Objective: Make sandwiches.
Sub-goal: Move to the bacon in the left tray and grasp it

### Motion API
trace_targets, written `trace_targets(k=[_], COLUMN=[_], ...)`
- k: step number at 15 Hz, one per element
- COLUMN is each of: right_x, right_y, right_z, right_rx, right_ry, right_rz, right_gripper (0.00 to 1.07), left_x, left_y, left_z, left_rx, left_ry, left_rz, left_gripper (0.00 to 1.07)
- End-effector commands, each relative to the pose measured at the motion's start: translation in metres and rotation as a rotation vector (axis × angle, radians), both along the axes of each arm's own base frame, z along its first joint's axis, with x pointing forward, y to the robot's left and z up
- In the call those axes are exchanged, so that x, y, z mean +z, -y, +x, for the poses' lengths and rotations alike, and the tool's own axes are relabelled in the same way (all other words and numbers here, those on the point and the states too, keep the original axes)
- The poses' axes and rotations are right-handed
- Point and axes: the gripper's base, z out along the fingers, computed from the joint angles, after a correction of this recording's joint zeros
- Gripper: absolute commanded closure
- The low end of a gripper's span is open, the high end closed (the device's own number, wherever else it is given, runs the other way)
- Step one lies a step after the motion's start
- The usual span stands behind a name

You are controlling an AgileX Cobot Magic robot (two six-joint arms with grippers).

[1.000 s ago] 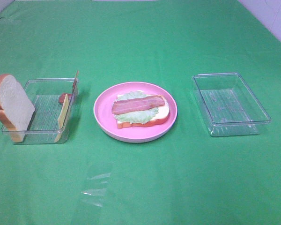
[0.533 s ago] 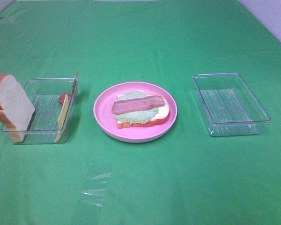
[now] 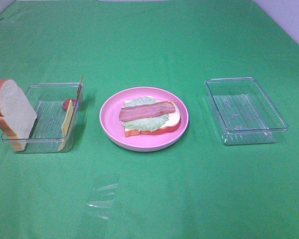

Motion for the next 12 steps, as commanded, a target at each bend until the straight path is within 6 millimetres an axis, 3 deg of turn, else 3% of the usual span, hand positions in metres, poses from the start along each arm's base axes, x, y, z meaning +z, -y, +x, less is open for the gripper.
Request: trace_targets(k=[1, 3, 9, 11, 12], right_x=[0.0, 0.0, 0.0, 0.0, 0.0], right_y=[0.0, 0.0, -0.002, -0.002, -0.002], right_z=[-0.004, -0.004, -0.003, -0.003, -0.003], right_rx=[0.01, 0.009, -0.039, -0.039, -0.039], right_ry=[0.037, 0.037, 0.037, 0.037, 0.037], right_rz=[-0.008, -0.007, 0.001, 0.001, 0.001], right_gripper=[0.16, 0.16, 0.16, 0.16, 0.16], left_x=[0.001, 0.001, 0.012, 0.051, 0.059], left_y=[-0.001, -0.001, -0.001, -0.001, -0.001], left_z=[-0.001, -0.001, 0.029, 0.05, 0.056], left_rx=[0.001, 0.002, -0.007, -0.014, -0.014], left_ry=[0.024, 0.019, -0.143, -0.251, -0.282], left_rz=[0.01, 0.014, 0.02, 0.03, 0.029], left_gripper=[0.07, 0.07, 0.08, 0.08, 0.08])
